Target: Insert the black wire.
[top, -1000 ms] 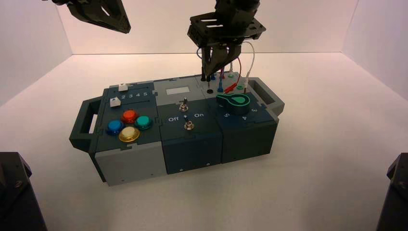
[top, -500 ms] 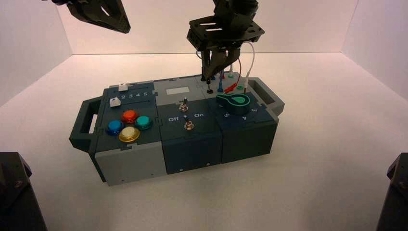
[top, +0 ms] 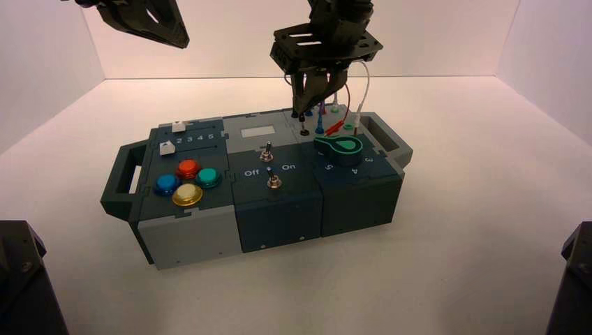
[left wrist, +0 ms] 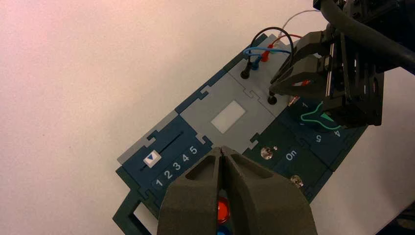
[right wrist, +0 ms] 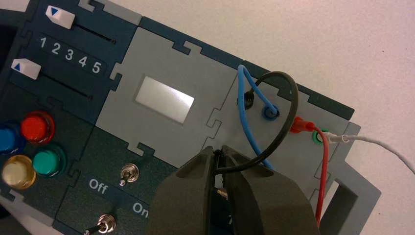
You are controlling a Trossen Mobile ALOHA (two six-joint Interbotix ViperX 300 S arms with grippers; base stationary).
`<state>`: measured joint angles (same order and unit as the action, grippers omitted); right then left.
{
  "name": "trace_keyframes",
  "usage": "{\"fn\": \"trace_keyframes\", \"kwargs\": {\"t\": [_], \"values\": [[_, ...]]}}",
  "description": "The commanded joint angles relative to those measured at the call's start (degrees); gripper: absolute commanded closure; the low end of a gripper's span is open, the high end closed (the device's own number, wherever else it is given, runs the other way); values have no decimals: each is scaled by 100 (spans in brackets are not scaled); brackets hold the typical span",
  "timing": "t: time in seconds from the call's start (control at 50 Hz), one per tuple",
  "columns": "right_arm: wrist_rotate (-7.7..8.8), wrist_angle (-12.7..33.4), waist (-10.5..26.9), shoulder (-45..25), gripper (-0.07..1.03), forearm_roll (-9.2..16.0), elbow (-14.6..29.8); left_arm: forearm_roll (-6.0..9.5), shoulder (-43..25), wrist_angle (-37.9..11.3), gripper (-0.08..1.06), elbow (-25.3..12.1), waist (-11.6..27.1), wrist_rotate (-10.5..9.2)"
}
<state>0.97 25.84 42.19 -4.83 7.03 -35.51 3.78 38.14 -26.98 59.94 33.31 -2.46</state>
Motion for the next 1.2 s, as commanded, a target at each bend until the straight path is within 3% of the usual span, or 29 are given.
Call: {"fn": "trace_keyframes", "kwargs": {"t": [0.02,1.2], "values": [[-18,9,18,149,98,-9,97,-18,9,53,101,-114,-18,9],[-26,97,9,308,98,9,44,-26,18,79,101,-114,-44,0]]}}
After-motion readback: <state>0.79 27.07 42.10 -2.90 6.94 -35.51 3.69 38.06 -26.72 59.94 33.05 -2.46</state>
